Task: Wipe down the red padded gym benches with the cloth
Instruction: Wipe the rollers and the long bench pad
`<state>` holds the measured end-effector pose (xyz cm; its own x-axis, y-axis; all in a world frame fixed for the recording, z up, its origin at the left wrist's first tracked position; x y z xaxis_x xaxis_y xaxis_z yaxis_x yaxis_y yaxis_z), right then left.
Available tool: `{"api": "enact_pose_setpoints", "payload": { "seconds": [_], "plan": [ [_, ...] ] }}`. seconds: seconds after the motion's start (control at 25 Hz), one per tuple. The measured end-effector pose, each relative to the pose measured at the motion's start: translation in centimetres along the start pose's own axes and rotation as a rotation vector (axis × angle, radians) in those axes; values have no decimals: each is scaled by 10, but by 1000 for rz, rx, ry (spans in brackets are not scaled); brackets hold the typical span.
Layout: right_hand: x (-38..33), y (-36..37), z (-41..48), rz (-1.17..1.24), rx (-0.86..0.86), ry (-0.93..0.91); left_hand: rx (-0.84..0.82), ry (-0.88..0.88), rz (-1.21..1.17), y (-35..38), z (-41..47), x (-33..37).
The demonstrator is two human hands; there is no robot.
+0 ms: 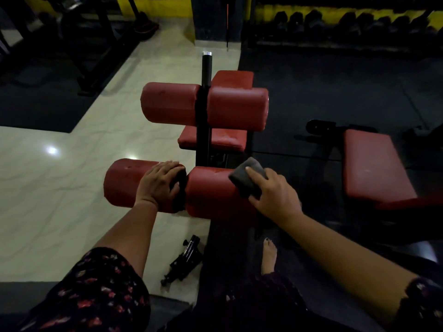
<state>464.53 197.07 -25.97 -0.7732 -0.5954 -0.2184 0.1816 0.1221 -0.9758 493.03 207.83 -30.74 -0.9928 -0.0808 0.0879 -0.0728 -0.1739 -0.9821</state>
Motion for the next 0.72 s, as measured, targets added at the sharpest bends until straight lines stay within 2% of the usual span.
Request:
{"api": "enact_pose_setpoints", "payload": {
  "seconds": [0.12,0.28,0.44,0.52,0.6,0.72],
  "plan": [
    [-5,16,-43,-115,166,-151,22,27,12,1,2,-1],
    [-10,46,-79,-217,227,-354,46,23,-9,2,1,-3],
    [-18,40,-73,-249,271,-513,55,26,-17,2,2,-5],
    [-20,23,-46,-185,200,-428,18,31,-17,4,2,-6],
    [-22,1,-12,-82,112,-210,-6,27,-18,6,1,-7],
    [-15,-13,39,16,-129,83,-11,4,-26,4,0,-5]
  ]
}}
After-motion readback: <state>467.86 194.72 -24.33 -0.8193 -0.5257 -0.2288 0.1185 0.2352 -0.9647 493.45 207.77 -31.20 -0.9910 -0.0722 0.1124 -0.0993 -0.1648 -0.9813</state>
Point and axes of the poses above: each hand's wrist, its own z-axis towards the middle knuckle, its own y-axis out of the palm, x = y × z, the point moved 6 cm from there along z, towards the middle knuckle, and after that the axes turned 6 degrees about y, right-handed, at the moved point
